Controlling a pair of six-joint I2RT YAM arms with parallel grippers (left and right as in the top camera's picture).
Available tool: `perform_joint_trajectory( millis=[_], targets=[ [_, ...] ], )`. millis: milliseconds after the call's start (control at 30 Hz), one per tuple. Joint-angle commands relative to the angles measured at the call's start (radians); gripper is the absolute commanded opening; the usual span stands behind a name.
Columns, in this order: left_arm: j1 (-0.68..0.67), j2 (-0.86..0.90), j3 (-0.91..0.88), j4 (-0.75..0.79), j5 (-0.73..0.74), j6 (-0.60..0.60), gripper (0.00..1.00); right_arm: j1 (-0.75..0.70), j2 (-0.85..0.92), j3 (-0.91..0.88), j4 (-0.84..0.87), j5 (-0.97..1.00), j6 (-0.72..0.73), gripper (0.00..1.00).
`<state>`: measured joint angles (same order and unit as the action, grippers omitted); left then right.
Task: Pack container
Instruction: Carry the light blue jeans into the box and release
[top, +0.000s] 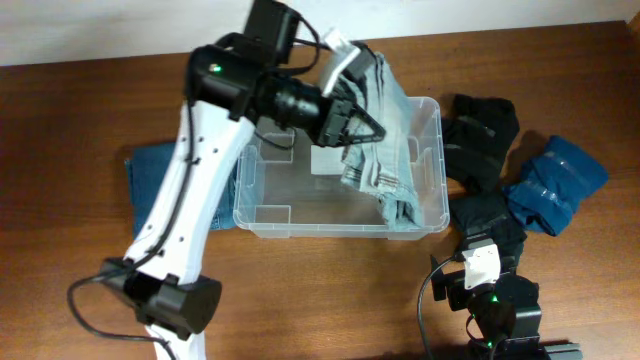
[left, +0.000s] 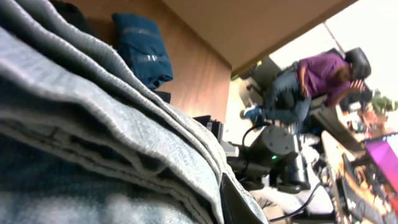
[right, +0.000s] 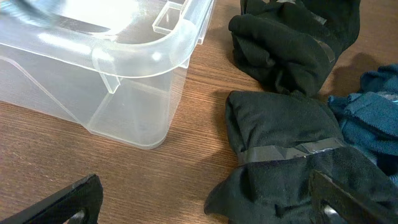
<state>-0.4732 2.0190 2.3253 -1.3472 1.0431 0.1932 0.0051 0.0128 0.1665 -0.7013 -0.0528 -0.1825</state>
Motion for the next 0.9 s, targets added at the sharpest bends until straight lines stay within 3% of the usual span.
perform_joint_trajectory(
  millis=[0,167,433,867],
  targets=[
    [-0.019,0.017,0.018,0.008,0.004,0.101,0.01,-0.006,-0.006,-0.005,0.002,-0.003,0.008,0.98],
    [-0.040,0.050,0.017,0.027,-0.101,0.100,0.01,-0.006,-0.006,-0.005,0.002,-0.003,0.008,0.98],
    [-0.039,0.057,0.017,0.162,-0.102,0.031,0.01,-0.006,-0.006,-0.005,0.002,-0.003,0.008,0.98],
    [-0.074,0.127,0.014,0.132,-0.136,-0.060,0.01,-0.006,-0.006,-0.005,0.002,-0.003,0.008,0.98]
  ],
)
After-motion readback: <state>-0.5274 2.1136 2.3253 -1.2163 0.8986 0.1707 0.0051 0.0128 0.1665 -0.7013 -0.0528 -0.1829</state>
